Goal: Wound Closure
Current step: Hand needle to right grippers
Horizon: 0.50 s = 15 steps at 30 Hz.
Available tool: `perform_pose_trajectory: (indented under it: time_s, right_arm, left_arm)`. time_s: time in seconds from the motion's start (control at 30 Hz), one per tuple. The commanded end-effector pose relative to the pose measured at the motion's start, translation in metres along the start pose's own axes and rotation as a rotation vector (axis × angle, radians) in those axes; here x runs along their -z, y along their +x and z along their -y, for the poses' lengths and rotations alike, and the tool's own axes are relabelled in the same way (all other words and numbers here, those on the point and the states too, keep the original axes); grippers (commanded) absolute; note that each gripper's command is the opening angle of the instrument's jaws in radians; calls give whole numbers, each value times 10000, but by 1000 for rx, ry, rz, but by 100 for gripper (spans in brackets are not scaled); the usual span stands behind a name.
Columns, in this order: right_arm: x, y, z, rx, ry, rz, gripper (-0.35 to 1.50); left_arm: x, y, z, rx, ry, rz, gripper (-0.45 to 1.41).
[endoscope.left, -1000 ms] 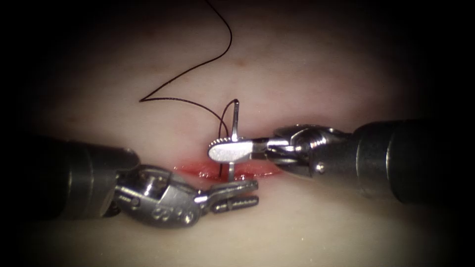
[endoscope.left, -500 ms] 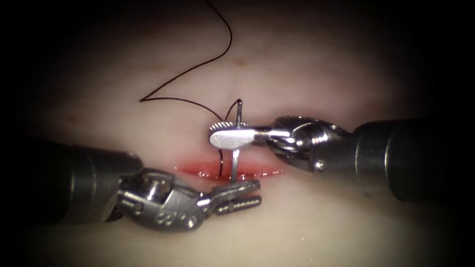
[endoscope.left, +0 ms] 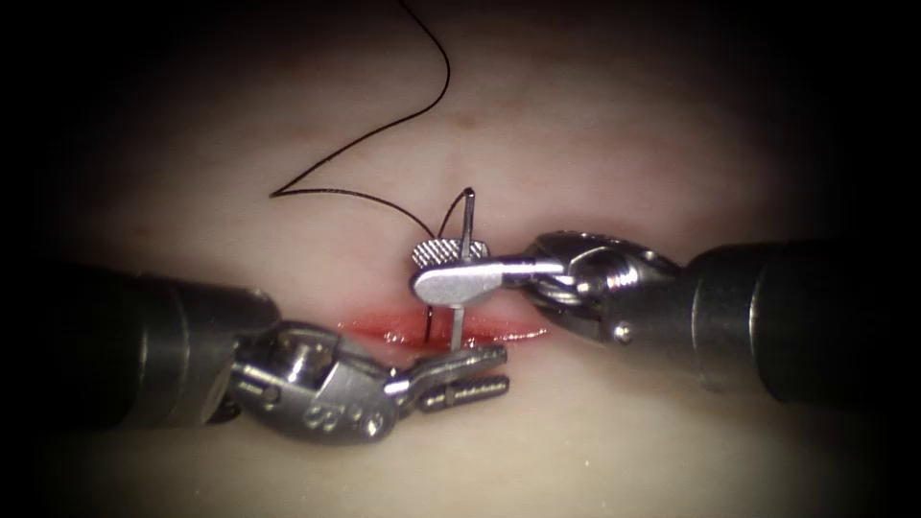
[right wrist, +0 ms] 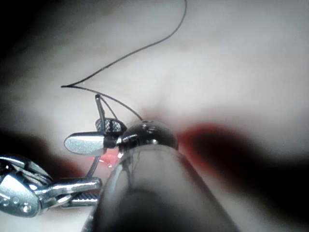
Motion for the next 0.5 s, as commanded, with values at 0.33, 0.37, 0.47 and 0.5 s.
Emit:
perform_pose_trajectory:
  time_s: [0.33, 0.37, 0.47, 0.5]
  right_arm:
    - [2, 14, -2, 5, -102, 1, -35]
    - [3, 15, -3, 24, -105, 0, -35]
    - [9, 16, -8, 70, -99, 4, -35]
    - [12, 17, -12, 96, -95, 1, -35]
  left_arm:
    - [-5, -1, -7, 66, 7, 11, 17]
    - [-5, 0, -6, 157, 19, 27, 73]
    - [-5, 3, -2, 324, 76, 64, 127]
    - [-3, 6, 1, 394, 87, 72, 138]
